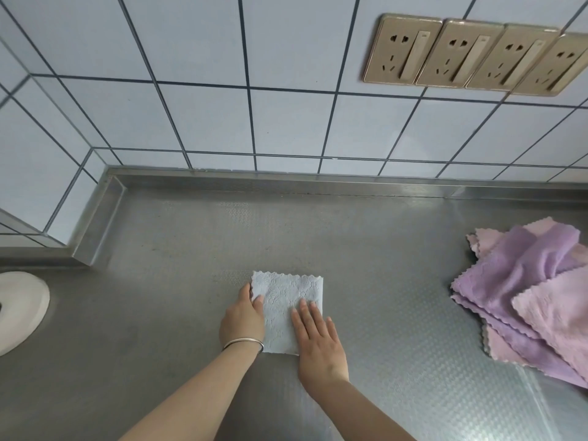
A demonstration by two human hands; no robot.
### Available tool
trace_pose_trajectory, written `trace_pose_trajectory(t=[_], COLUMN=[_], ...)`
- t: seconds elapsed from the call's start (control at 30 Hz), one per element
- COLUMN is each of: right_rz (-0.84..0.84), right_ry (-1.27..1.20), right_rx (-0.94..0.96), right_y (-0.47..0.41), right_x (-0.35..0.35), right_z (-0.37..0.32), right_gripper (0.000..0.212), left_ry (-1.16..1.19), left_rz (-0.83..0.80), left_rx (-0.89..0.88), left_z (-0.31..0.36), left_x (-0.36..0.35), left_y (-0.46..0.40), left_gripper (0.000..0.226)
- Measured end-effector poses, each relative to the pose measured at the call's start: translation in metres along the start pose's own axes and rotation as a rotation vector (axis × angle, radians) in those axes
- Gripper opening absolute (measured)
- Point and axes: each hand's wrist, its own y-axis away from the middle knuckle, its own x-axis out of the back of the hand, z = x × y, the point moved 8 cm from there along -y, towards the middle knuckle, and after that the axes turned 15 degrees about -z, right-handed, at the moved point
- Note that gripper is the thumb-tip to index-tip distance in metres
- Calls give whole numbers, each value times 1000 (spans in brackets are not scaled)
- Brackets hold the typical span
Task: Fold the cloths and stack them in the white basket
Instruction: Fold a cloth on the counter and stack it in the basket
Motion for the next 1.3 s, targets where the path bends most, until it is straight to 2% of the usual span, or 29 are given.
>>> trace_pose_trajectory(t=[0.13, 0.2, 0.27, 0.43, 0.57, 0.67, 0.73, 0.8, 0.87, 0.93, 1.0, 1.1, 1.13, 1.2, 1.23, 1.3], right_rz=[-65, -85, -90, -104, -29, 153, 73, -69, -228, -317, -314, -181, -138, -59, -33, 5], right_ry=[12, 5, 0, 2, -66, -435, -719, -872, -914, -982, -1150, -1356, -1405, -1461, -1487, -1527], right_rx=[14, 35, 47, 37, 20, -154, -392, -571, -616, -626, -614, -507, -446, -334, -294, -246], right_y=[6, 8, 8, 6, 5, 7, 7, 6, 1, -2, -2, 5, 8, 19, 25, 41], right_x=[-2, -3, -5, -11, 4, 32, 30, 21, 13, 9, 10, 34, 43, 59, 64, 73], right_z=[0, -2, -5, -2, 1, 24, 43, 51, 50, 47, 48, 49, 49, 50, 51, 54], right_gripper=[86, 83, 91, 92, 65, 44, 40, 37, 26, 17, 17, 12, 11, 8, 7, 9], left_ry=[-97, -193, -243, -184, -110, -23, -27, -60, -134, -150, 51, 493, 648, 882, 927, 942], left_rz=[46, 66, 88, 145, 202, 193, 165, 130, 71, 6, -53, -209, -307, -505, -542, -576], left_rx=[22, -5, -46, -89, -51, 56, 87, 94, 103, 81, 50, -2, -7, 38, 52, 3], left_z=[0, 5, 9, 1, -4, -16, -19, -17, -13, -7, -2, 7, 11, 14, 13, 21], left_x=[2, -1, -5, -7, 3, 7, 5, 4, 2, 0, 1, 0, -5, -19, -23, -27], left_y=[1, 1, 0, -3, -2, 2, 5, 7, 6, 5, 9, 19, 22, 32, 35, 47], left_gripper=[45, 47, 49, 47, 41, 45, 47, 46, 44, 39, 29, 23, 29, 63, 77, 87])
